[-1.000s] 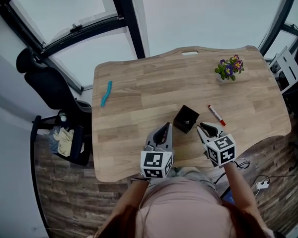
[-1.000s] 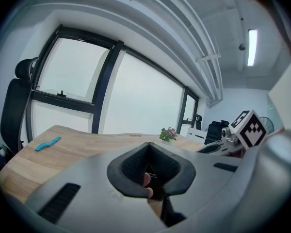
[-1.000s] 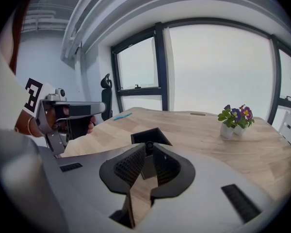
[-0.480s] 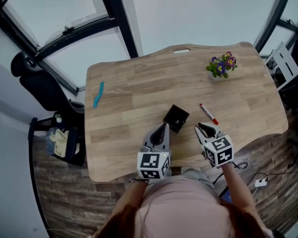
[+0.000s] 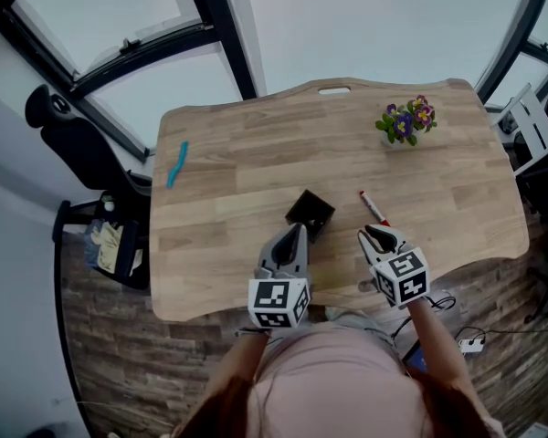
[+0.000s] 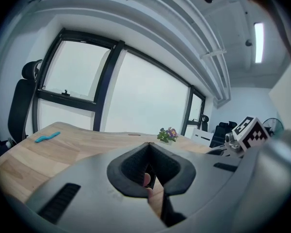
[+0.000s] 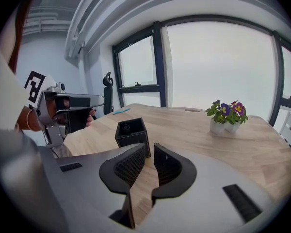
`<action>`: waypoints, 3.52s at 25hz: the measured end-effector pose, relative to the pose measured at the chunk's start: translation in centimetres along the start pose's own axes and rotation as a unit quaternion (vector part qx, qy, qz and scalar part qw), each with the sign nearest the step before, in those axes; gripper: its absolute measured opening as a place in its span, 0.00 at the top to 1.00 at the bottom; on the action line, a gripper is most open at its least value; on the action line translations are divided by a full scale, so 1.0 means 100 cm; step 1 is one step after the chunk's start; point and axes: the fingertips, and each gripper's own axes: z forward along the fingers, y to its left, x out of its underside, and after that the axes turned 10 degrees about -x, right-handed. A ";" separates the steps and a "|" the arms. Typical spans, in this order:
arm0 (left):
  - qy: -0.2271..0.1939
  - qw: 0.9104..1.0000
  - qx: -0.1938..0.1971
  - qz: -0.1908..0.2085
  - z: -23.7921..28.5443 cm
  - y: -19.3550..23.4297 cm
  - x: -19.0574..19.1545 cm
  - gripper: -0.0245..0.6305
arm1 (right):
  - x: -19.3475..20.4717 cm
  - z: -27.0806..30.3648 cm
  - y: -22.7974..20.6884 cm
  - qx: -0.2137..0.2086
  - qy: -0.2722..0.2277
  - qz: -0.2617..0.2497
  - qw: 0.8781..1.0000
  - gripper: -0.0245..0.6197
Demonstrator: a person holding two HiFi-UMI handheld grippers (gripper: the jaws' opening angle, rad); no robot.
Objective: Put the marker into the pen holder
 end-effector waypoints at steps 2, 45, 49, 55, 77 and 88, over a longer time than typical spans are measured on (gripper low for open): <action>0.002 1.000 -0.004 -0.001 -0.001 -0.005 0.002 0.96 | 0.002 -0.002 -0.005 -0.004 0.003 -0.004 1.000 0.89; 0.022 0.996 -0.082 -0.014 0.002 -0.047 0.033 0.96 | 0.114 0.009 -0.106 -0.015 0.128 -0.015 0.992 0.82; 0.023 0.996 -0.085 -0.015 0.002 -0.049 0.031 0.96 | 0.115 0.012 -0.111 -0.013 0.130 -0.017 0.991 0.82; 0.024 0.996 -0.089 -0.017 0.000 -0.048 0.031 0.96 | 0.127 0.017 -0.114 -0.017 0.142 -0.010 0.990 0.82; 0.026 0.996 -0.087 -0.008 -0.006 -0.034 0.025 0.96 | 0.133 0.022 -0.120 0.012 0.115 -0.009 0.993 0.88; 0.021 0.997 -0.081 -0.006 -0.010 -0.025 0.021 0.96 | 0.121 0.016 -0.107 0.014 0.091 -0.021 0.996 0.88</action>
